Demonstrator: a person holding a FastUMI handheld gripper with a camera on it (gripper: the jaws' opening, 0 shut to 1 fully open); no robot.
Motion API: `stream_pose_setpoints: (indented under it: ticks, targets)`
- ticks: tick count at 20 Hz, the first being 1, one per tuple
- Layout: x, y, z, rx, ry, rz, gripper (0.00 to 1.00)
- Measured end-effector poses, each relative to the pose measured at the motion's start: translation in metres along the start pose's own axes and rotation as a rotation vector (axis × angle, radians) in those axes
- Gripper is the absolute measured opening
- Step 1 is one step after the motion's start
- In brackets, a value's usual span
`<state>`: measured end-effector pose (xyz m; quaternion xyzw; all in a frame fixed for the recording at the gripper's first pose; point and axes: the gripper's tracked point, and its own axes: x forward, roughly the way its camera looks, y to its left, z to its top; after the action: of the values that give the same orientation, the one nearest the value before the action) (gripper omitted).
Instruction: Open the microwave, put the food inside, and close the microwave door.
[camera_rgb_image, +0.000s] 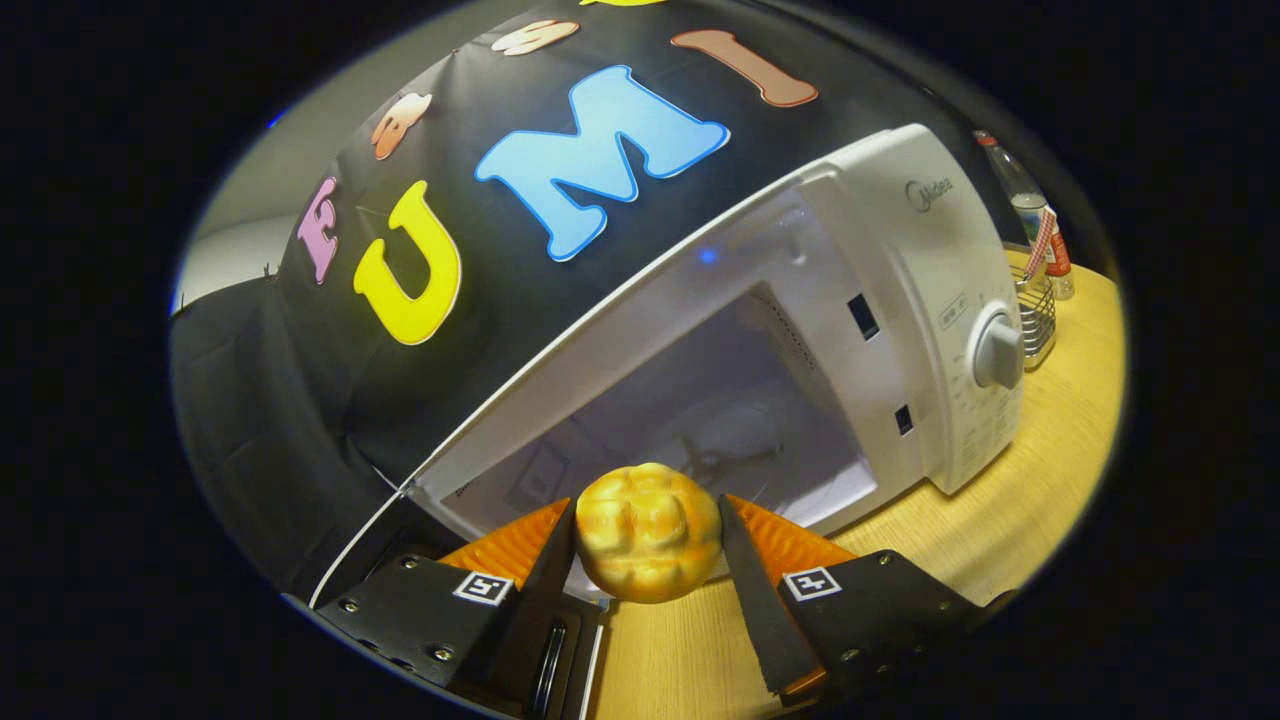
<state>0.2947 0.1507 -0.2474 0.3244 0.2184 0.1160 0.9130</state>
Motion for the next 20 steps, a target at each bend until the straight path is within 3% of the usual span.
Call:
stream_pose_setpoints:
  ticks: [9,14,17,20]
  targets:
    - [0.059,-0.022,-0.018,0.026,-0.022,-0.068,0.83]
    - [0.068,-0.03,-0.024,-0.1,-0.026,-0.127,0.85]
    - [0.06,-0.023,-0.023,-0.155,-0.036,-0.119,0.97]
    - [0.041,-0.015,-0.018,-0.221,-0.033,-0.109,0.97]
